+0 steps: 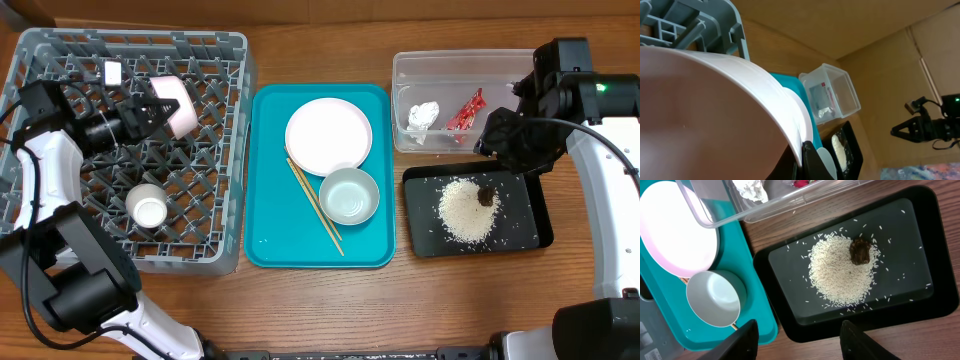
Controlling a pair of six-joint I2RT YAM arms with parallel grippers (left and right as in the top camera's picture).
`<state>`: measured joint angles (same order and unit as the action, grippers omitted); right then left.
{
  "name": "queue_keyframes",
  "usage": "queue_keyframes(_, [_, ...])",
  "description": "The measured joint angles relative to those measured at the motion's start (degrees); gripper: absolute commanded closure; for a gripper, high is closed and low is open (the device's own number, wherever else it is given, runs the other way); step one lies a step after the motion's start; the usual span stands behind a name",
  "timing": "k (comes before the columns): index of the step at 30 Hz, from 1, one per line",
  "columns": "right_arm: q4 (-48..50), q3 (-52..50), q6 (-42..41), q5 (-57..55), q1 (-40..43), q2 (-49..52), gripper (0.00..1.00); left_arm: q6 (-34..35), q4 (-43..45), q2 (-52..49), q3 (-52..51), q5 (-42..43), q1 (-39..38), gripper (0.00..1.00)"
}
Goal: Sort waste into correct bins and load items into the dishwasher
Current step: 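Lift the pink bowl and set it upside down in the dish rack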
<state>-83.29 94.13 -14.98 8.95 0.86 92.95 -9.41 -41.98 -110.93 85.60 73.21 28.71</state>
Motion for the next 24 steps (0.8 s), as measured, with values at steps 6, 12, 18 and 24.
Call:
queue_keyframes(6, [-0.3,0.0,0.0,0.0,0.0,0.0,0.46,0.0,2.2,-2.9,0.0,2.8,0.7,0.96])
queue_keyframes(12, [-0.3,0.0,0.0,0.0,0.0,0.0,0.46,0.0,1.7,-3.7,0.0,4.8,2.7,0.96])
queue_keyframes(18, [-0.3,0.0,0.0,0.0,0.0,0.0,0.46,0.0,-1.9,-3.7,0.0,3.9,6.2,0.93])
queue_keyframes(24, [-0.3,0.0,0.0,0.0,0.0,0.0,0.46,-0.2,-6.8,-3.9,0.1,-0.7,9.2,0.47])
